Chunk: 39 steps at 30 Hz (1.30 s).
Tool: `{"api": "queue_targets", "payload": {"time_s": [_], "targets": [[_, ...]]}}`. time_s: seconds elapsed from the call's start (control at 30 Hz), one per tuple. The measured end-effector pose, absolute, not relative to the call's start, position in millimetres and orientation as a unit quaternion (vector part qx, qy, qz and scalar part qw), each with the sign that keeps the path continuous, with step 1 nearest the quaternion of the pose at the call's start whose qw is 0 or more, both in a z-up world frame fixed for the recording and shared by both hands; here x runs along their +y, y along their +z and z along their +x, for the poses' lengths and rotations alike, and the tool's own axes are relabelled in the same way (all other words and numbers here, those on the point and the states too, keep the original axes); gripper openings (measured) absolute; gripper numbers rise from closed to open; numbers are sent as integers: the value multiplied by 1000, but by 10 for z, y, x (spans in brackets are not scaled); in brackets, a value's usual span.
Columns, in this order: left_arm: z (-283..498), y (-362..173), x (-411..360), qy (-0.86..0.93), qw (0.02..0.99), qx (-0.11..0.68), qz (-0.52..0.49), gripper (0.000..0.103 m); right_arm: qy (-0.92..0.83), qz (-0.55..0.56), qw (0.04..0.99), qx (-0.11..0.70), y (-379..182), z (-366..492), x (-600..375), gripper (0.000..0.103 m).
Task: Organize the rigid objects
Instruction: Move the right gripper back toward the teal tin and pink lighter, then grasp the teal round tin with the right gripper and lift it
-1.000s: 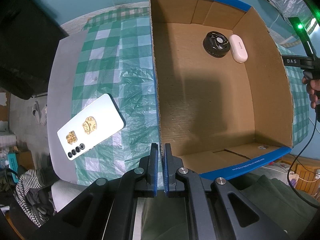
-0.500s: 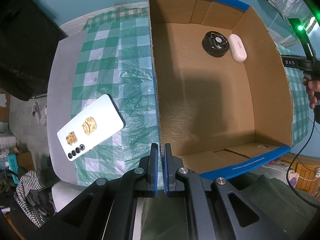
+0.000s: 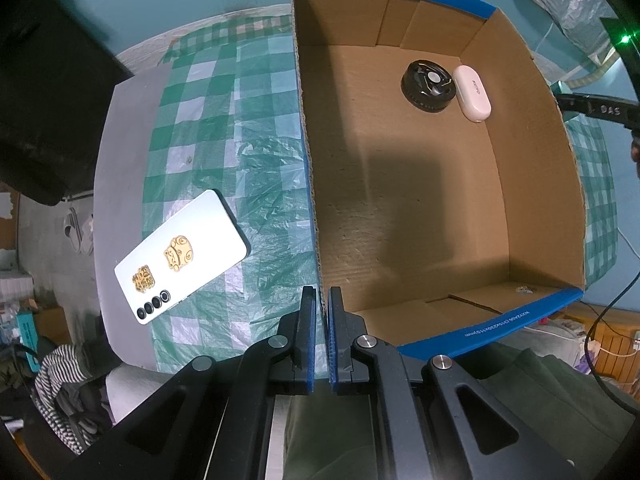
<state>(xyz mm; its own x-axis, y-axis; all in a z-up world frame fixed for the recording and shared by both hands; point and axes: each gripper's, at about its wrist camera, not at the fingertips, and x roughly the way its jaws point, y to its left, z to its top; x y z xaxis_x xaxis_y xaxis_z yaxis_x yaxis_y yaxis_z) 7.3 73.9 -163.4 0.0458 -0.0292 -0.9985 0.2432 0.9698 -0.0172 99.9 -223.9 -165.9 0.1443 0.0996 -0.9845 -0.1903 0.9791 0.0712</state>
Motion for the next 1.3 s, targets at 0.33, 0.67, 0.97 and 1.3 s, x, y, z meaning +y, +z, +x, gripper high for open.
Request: {"api": "queue_targets", "payload": {"time_s": [0.33,0.67,0.97,1.3], "targets": [[74,-1634,741,-94,719,684,78,5,106,-44,763,637,-1352,1046,-2217,44],[62,-1619,729,-93,721,682,76,5,122,-52,771,623,-1064,1139,-2107,44],[46,-1609,738,-91,723,681,75,5,148,-56,779,607,-862,1310,-1874,44],[39,-1604,749,-90,724,680,73,5,170,-64,772,609,-1036,1571,-1497,44]]}}
